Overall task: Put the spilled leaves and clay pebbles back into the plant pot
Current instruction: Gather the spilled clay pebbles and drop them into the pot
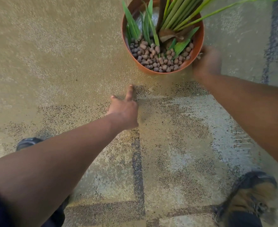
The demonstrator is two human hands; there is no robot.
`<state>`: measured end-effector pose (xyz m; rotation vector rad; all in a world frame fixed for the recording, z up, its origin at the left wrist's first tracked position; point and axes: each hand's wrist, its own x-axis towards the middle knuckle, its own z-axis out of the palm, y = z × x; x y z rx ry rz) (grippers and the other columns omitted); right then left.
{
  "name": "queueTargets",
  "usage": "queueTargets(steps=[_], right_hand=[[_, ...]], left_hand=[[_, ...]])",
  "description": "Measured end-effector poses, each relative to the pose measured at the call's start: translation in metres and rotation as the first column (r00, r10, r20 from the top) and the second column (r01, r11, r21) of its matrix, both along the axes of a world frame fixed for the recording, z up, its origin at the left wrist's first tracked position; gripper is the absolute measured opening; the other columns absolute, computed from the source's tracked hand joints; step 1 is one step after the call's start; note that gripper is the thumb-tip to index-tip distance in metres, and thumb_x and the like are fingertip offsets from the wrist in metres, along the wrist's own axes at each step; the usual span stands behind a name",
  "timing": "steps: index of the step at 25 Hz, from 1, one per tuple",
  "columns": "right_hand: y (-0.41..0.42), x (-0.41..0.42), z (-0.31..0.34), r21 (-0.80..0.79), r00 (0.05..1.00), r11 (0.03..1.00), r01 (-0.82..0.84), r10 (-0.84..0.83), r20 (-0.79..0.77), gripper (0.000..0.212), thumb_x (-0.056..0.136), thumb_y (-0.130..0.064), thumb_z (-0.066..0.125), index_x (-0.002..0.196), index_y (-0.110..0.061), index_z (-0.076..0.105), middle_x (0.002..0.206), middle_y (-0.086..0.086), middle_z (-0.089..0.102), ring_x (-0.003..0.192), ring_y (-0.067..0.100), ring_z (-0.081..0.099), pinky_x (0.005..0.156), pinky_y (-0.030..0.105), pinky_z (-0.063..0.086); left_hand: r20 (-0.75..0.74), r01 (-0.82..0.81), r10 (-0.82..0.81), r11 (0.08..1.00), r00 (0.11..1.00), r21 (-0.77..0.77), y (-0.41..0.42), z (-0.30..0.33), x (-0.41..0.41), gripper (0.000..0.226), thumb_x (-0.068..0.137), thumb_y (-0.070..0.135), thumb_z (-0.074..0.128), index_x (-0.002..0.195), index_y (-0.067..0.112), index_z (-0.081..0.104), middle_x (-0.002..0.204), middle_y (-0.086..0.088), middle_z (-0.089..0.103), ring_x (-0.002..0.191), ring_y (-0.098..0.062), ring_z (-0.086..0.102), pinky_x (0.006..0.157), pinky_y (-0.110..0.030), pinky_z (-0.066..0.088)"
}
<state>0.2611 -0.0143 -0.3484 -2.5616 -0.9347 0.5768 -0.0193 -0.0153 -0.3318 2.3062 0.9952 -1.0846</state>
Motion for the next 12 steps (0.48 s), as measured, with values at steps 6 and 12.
queueTargets(steps=[6,12], right_hand=[[0.001,0.0,-0.004,-0.206,0.965,0.954,-0.219,0.242,0.097,0.018,0.1,-0.009,0.054,0.108,-0.006,0.071,0.104,0.018,0.072,0.096,0.034,0.068,0.078,0.035,0.049],[0.003,0.021,-0.007,-0.13,0.97,0.978,-0.165,0.185,0.158,0.025,0.092,0.001,0.05,0.108,-0.006,0.068,0.119,0.016,0.064,0.106,0.036,0.061,0.08,0.038,0.048]], left_hand=[[-0.08,0.038,-0.042,0.997,0.996,-0.06,-0.001,-0.007,0.007,0.091,0.076,0.058,0.08,0.151,0.023,0.042,0.162,-0.01,-0.033,0.139,-0.068,0.019,0.059,-0.027,0.053],[-0.085,0.056,-0.063,0.995,0.994,-0.081,0.0,-0.009,0.006,0.088,0.073,0.064,0.078,0.145,0.023,0.05,0.162,-0.011,-0.032,0.138,-0.069,0.023,0.078,-0.041,0.061]])
